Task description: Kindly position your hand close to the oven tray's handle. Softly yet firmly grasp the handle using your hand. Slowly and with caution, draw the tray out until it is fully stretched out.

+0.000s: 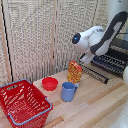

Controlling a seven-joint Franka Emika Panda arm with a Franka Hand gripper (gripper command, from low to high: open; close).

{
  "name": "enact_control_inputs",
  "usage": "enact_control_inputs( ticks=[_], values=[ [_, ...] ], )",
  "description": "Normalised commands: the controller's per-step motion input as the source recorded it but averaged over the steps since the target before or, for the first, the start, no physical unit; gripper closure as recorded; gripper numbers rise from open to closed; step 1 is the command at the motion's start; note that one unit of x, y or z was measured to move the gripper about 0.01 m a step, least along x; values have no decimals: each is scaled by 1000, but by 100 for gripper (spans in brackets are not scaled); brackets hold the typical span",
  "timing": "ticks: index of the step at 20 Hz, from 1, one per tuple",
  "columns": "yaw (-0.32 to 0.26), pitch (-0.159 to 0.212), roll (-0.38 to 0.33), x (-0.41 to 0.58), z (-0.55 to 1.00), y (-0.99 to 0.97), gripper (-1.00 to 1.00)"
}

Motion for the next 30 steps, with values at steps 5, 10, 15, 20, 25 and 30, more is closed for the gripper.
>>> enact_control_inputs(
  ticks=[5, 10, 15, 20, 25, 30],
  values=[
    [5, -20, 62, 14, 0, -771, -100],
    [0, 0, 35, 74, -38, -659, -100],
    [0, 0, 1, 37, -6, -586, -100],
    [0, 0, -3, 25, -18, -366, -100],
    [0, 0, -14, 0, -52, -348, -100],
    [2, 0, 0, 23, -3, -406, -100]
  ],
)
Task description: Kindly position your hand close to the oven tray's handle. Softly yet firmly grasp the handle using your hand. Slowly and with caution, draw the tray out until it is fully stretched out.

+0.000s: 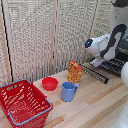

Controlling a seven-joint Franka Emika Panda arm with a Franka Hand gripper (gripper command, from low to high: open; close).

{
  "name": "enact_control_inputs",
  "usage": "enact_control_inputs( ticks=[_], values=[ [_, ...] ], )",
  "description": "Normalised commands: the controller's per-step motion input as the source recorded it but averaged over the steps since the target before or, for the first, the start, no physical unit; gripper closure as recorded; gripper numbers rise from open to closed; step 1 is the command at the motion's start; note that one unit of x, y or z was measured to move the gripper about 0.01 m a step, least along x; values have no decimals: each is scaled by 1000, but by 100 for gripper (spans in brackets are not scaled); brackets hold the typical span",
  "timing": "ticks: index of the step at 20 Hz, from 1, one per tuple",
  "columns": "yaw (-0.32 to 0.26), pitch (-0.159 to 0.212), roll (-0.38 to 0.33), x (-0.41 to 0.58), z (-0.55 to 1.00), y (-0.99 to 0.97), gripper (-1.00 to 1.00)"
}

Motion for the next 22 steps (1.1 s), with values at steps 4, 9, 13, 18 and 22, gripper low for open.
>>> enact_control_inputs(
  ticks=[4, 9, 13, 18, 22],
  values=[
    [20, 0, 21, 9, 0, -349, -100],
    [9, -4, 27, -7, 5, -258, 100],
    [0, -27, 14, -81, 19, -235, 100],
    [0, -4, 18, -44, 11, -128, 100],
    [-2, 0, 10, -13, 0, 1, 100]
  ],
)
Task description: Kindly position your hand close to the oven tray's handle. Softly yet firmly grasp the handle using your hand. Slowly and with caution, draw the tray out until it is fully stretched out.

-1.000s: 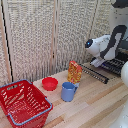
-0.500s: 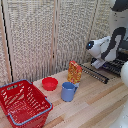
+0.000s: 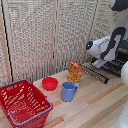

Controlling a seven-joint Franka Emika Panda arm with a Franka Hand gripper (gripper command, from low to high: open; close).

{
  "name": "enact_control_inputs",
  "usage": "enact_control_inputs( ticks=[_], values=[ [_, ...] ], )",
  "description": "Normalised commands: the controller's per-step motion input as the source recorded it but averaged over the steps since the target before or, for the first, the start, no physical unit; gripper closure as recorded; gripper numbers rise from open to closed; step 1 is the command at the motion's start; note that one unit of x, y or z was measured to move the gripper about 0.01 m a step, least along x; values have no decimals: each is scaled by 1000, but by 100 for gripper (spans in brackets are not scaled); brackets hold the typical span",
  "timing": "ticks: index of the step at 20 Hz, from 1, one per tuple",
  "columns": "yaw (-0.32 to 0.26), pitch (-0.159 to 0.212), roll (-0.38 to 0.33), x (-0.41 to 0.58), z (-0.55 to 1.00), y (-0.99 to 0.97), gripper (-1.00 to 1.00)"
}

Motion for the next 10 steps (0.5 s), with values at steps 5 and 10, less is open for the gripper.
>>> enact_control_inputs(
  ticks=[5, 10],
  values=[
    [-17, 0, 11, -39, -2, 47, 100],
    [-56, 0, 36, -13, 158, 151, 100]
  ],
)
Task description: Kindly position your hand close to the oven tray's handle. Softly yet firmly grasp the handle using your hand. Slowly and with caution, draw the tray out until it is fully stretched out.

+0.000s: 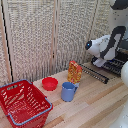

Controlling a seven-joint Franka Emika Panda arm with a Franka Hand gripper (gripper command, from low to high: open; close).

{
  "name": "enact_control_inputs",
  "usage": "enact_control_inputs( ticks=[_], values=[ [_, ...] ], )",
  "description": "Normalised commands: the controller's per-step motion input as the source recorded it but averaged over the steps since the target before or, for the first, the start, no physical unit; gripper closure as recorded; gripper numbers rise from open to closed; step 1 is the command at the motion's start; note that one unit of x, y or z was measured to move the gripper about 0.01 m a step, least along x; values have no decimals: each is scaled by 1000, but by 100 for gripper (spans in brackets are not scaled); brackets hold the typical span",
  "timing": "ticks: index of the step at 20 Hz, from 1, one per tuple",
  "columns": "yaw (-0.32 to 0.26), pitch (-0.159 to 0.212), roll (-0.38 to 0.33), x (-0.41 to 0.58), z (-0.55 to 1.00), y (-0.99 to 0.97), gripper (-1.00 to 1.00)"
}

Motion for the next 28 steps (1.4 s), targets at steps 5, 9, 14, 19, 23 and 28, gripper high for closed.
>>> enact_control_inputs(
  ticks=[5, 9, 14, 19, 23, 28],
  values=[
    [-56, 0, 12, 0, 523, 332, 100],
    [-84, 0, -95, -47, 174, 507, 100],
    [-127, 0, -153, -7, -6, 639, 100],
    [-127, -1, -117, 0, 52, 695, 100],
    [-108, -15, -37, -5, 281, 743, 100],
    [-75, -1, -90, 0, 258, 734, 100]
  ],
)
